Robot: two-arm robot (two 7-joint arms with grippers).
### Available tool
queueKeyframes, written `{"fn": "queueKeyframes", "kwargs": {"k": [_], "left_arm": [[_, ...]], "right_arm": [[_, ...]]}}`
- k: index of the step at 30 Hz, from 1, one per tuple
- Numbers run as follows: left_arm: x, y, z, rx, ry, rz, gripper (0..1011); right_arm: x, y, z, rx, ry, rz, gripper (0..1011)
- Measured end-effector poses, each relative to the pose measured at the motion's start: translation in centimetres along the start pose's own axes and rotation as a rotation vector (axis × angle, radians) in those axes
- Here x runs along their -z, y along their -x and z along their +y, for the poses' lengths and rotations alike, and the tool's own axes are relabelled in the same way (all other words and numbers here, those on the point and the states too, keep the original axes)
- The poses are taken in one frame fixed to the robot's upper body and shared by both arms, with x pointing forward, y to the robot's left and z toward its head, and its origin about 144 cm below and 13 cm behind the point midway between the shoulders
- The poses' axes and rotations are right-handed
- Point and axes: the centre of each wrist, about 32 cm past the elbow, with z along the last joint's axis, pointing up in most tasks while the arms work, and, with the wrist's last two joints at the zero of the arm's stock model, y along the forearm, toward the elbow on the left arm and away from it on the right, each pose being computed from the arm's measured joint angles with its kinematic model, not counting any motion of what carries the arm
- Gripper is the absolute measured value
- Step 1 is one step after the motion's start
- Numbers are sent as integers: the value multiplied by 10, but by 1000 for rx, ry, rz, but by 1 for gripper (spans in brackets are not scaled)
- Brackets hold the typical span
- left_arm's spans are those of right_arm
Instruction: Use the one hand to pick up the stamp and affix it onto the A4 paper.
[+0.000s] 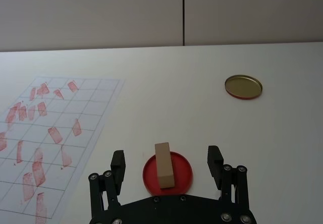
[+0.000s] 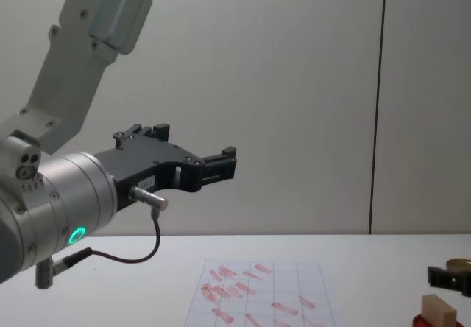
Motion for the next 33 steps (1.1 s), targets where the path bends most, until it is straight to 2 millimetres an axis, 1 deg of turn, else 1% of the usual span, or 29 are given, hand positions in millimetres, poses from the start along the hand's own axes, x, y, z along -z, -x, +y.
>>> {"fn": "queueKeyframes", "kwargs": {"k": [20, 22, 23, 25, 26, 28, 29, 30, 31, 33], "left_arm": [[0, 0, 0, 0, 0, 0, 993], [0, 0, 0, 0, 0, 0, 993], [0, 0, 0, 0, 0, 0, 993], [0, 0, 0, 0, 0, 0, 993], [0, 0, 0, 0, 0, 0, 993], [0, 0, 0, 0, 0, 0, 993], [0, 0, 0, 0, 0, 0, 993], [0, 0, 0, 0, 0, 0, 993], [0, 0, 0, 0, 0, 0, 993], [0, 0, 0, 0, 0, 0, 993]], "right_arm": [[4, 2, 32, 13, 103, -42, 995], [4, 3, 35, 11, 110, -46, 970], [5, 3, 36, 8, 115, -51, 933], [5, 3, 38, 5, 120, -56, 905], [5, 3, 40, 2, 125, -61, 858], [6, 3, 41, 0, 129, -64, 841], [6, 4, 44, -4, 137, -72, 769], [7, 4, 44, -6, 140, -74, 757], [7, 4, 46, -8, 146, -79, 705], [8, 4, 47, -10, 151, -84, 656]]}}
